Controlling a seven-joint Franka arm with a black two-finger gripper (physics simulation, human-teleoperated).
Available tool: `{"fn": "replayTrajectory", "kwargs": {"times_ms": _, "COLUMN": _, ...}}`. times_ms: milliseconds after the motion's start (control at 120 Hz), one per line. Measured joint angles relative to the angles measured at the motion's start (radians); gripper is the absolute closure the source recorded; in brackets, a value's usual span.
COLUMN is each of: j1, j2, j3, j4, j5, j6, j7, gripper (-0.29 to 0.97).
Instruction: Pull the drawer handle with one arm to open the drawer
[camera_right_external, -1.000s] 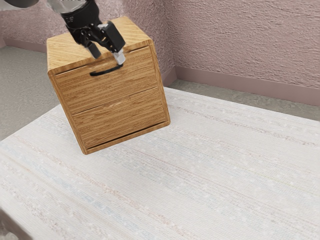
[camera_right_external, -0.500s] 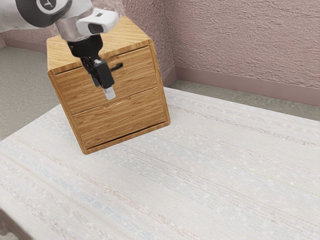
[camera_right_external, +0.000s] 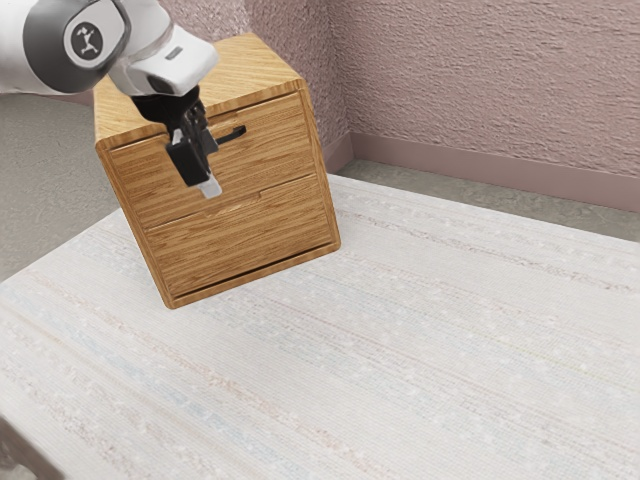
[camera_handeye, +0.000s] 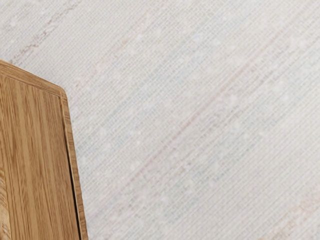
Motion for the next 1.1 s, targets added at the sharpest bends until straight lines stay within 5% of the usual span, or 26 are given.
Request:
{"fn": "replayTrajectory", "kwargs": {"times_ms": 300, "j1": 0.072, "j2": 0.041, "j3": 0.067, "j4": 0.015, "j5": -0.018, "j6": 0.113, "j7": 0.116, "gripper": 0.00}}
{"fn": "replayTrajectory", "kwargs": {"times_ms": 817, "j1": 0.051, "j2": 0.060, "j3": 0.104, "j4": 0.038, "j5": -0.011, "j6": 0.162, "j7": 0.099, "gripper": 0.00}}
{"fn": "replayTrajectory", "kwargs": {"times_ms": 1100, "j1": 0.055, "j2": 0.089, "j3": 0.124, "j4": 0.072, "j5": 0.017, "j6": 0.175, "j7": 0.081, "gripper": 0.20}}
